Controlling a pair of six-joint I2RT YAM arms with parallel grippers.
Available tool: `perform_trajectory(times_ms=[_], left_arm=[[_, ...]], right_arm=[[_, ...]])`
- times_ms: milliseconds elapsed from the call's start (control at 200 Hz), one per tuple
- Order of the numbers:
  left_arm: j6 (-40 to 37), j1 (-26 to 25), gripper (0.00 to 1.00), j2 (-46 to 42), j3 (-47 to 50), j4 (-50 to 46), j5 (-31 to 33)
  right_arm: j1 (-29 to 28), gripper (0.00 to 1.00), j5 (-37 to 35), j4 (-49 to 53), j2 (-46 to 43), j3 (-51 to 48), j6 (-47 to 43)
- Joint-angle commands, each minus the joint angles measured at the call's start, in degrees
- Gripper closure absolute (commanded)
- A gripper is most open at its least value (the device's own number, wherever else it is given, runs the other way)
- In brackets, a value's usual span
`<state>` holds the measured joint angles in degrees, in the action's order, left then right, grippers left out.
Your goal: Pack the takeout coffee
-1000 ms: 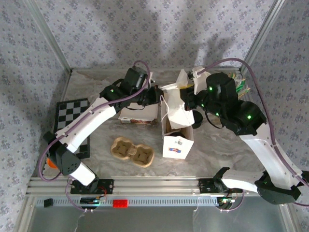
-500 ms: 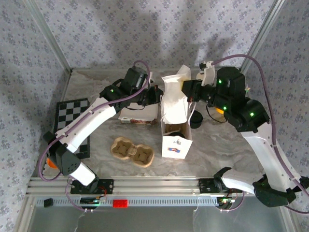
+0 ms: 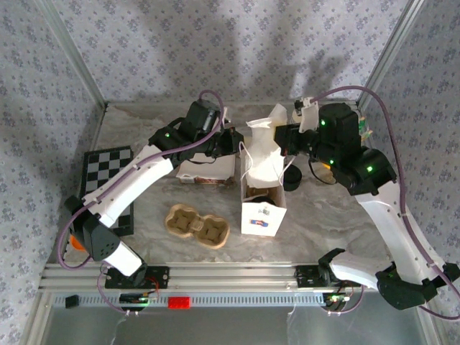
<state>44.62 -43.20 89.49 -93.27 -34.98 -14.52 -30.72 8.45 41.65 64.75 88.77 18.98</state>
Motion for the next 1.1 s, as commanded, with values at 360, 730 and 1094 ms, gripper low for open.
perform_trajectory(times_ms=[360, 730, 1094], left_arm=[[-0.14, -0.44, 0.82, 0.29, -3.03, -1.34, 0.56], [-1.2, -1.17, 0.7, 1.01, -4.81, -2.04, 0.26], [-1.86, -1.19, 0.68, 0.93, -5.43, -2.95, 1.32]], right_arm=[[-2.45, 0.93, 2.8, 1.78, -2.51, -3.95, -14.67], [-1.85, 0.47, 6.26, 3.68, -2.69, -0.09, -15.22], [-1.79, 0.57, 1.05, 17.16, 4.45, 10.89, -13.35]])
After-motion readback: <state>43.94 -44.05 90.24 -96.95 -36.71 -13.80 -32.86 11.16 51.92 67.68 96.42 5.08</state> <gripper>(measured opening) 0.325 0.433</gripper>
